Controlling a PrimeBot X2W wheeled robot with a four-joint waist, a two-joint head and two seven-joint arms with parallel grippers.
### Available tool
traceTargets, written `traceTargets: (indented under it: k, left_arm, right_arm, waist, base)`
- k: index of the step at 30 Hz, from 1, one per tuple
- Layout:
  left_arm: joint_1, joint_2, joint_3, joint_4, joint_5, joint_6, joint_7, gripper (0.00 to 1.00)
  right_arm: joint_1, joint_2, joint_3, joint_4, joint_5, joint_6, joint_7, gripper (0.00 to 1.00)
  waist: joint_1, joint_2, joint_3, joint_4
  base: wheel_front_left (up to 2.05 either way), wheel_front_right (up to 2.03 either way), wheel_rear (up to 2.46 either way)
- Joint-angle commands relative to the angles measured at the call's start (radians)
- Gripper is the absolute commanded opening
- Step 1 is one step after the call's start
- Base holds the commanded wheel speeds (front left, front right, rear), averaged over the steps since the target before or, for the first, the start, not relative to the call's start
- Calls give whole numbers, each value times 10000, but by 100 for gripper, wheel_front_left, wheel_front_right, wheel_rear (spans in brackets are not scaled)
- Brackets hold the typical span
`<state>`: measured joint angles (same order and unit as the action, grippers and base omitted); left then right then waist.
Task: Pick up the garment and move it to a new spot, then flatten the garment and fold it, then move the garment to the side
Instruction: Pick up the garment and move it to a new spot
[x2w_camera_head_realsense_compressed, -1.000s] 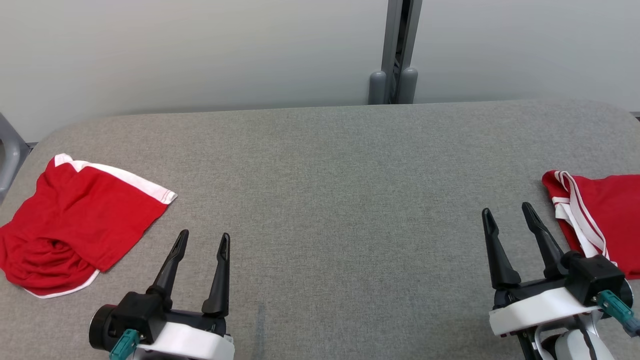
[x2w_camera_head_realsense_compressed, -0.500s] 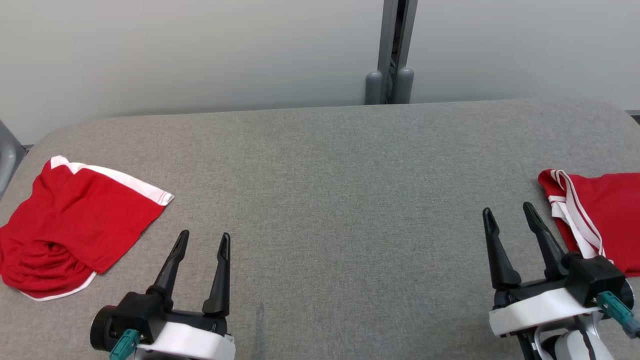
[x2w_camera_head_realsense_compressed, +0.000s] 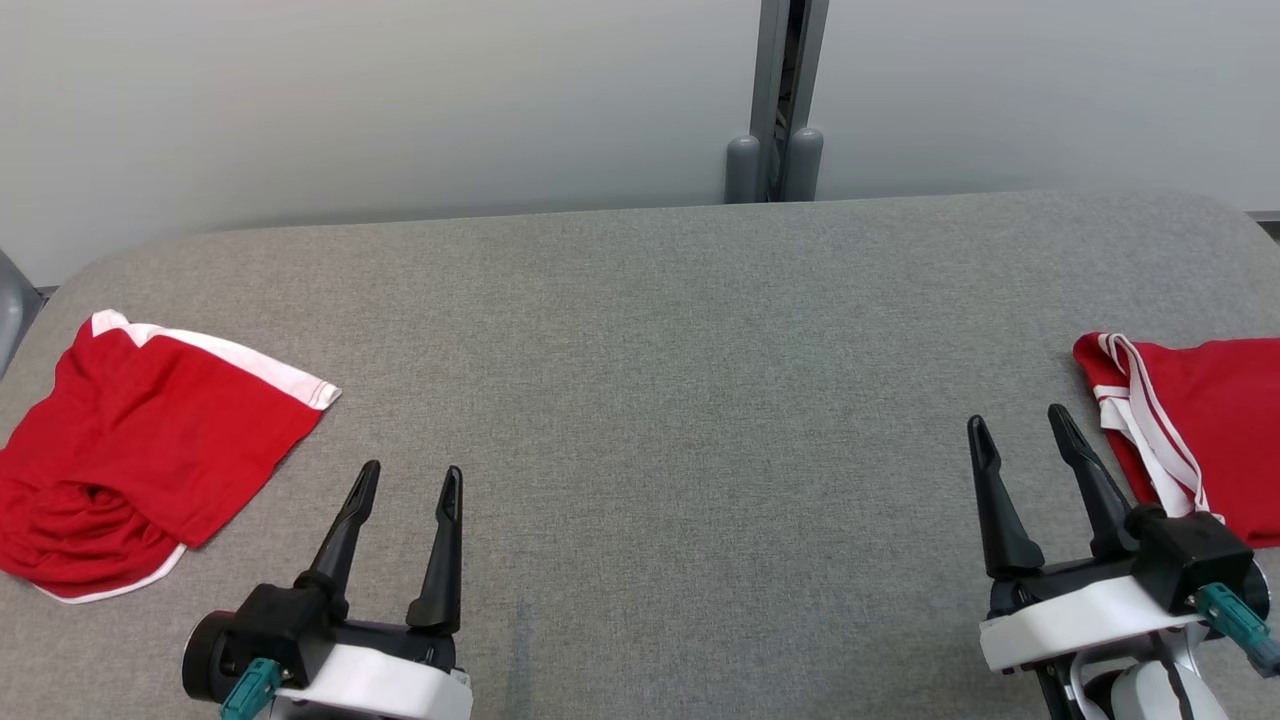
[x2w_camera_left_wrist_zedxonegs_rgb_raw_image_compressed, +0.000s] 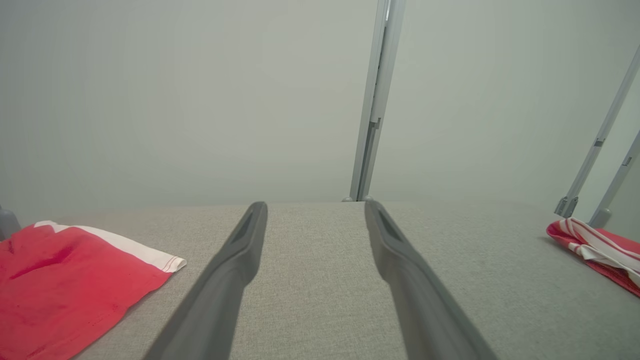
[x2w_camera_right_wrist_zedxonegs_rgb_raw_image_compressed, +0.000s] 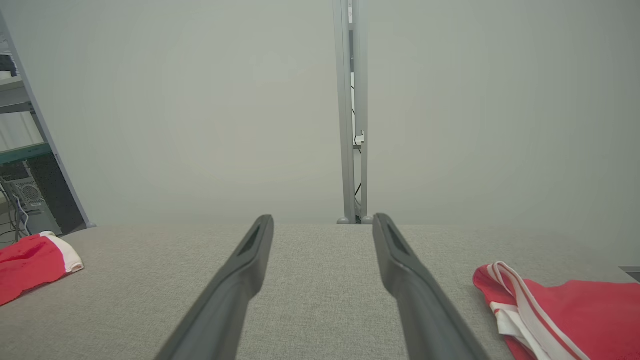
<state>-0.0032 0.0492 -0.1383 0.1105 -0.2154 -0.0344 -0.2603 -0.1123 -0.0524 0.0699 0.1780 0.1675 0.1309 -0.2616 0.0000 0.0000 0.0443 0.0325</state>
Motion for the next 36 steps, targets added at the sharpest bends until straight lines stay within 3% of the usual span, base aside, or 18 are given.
traceTargets:
  k: [1,36]
  left_arm:
    - [-28,31,30,16,-34,-25,-51,100]
    - [-104,31,129,64,66,-78,-51,100]
  right_arm:
    - [66,-17,-53,-20,-50,-4,-65,100]
    - [10,0,-57,153,137,-4,-64,100]
  waist:
    - [0,0,9,-5]
    - [0,0,-18,-55]
  base:
    - [0,0,0]
    - [0,0,0]
